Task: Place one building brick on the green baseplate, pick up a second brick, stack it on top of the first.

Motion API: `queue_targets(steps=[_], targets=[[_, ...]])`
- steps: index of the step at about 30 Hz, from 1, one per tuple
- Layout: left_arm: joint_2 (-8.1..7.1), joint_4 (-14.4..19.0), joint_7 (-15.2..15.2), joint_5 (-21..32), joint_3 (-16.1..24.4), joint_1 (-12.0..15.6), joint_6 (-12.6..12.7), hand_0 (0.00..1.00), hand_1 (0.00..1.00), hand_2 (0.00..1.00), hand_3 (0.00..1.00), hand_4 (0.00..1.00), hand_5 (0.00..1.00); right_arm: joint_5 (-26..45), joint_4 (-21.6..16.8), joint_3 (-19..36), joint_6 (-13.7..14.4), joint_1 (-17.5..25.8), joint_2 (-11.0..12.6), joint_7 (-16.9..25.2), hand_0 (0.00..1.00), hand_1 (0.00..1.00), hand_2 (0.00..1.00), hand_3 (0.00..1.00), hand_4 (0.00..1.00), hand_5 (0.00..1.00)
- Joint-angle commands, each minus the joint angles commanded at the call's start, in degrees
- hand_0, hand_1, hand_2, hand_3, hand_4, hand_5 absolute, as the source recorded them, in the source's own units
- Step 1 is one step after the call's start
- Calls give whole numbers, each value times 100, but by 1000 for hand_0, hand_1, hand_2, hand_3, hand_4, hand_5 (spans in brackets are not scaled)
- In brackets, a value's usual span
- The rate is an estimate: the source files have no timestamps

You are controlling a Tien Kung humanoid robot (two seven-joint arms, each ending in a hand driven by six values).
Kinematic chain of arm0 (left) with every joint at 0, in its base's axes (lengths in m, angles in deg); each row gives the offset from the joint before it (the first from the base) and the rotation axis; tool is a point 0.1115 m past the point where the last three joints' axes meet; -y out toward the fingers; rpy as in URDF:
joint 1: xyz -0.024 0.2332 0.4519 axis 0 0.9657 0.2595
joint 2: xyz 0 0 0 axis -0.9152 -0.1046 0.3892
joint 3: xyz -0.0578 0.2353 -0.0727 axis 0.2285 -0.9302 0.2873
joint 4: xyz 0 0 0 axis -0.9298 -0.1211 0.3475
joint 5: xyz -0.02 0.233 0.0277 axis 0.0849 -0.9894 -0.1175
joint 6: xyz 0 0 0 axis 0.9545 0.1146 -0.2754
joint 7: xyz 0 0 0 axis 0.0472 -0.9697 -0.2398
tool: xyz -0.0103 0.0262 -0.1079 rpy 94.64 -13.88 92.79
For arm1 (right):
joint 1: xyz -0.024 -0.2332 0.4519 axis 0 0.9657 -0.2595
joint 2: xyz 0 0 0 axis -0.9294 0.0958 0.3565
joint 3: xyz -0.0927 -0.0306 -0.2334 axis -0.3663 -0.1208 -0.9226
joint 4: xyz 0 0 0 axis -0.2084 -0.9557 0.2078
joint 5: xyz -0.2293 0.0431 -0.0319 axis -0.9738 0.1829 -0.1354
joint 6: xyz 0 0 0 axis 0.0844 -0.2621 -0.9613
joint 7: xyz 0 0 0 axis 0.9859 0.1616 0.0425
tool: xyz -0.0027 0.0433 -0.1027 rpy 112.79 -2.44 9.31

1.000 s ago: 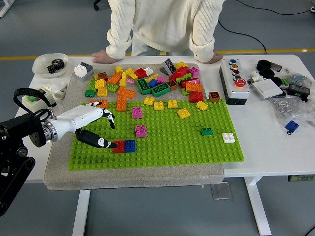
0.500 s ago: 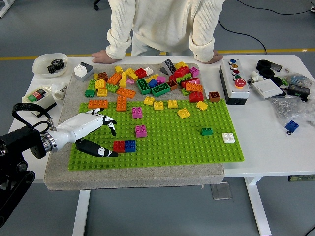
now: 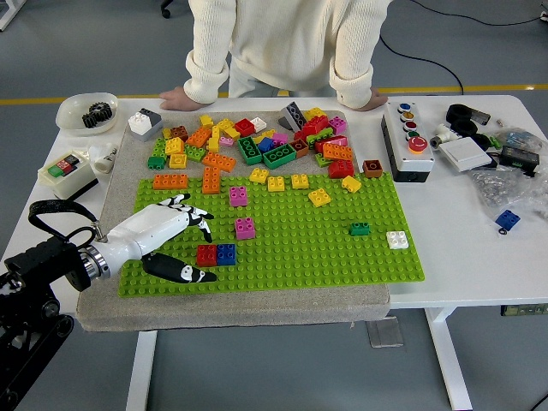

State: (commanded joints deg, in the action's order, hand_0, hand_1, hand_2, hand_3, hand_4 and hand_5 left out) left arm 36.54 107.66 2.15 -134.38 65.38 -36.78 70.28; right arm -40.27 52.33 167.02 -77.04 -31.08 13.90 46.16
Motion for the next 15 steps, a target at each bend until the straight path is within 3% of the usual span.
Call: queue_targets(steps=[15], targets=[[101, -250, 13, 0, -34, 61, 87, 998, 872, 894, 598, 998, 691, -14, 0, 15, 4, 13, -11, -4, 742, 643, 716, 605, 830, 407]])
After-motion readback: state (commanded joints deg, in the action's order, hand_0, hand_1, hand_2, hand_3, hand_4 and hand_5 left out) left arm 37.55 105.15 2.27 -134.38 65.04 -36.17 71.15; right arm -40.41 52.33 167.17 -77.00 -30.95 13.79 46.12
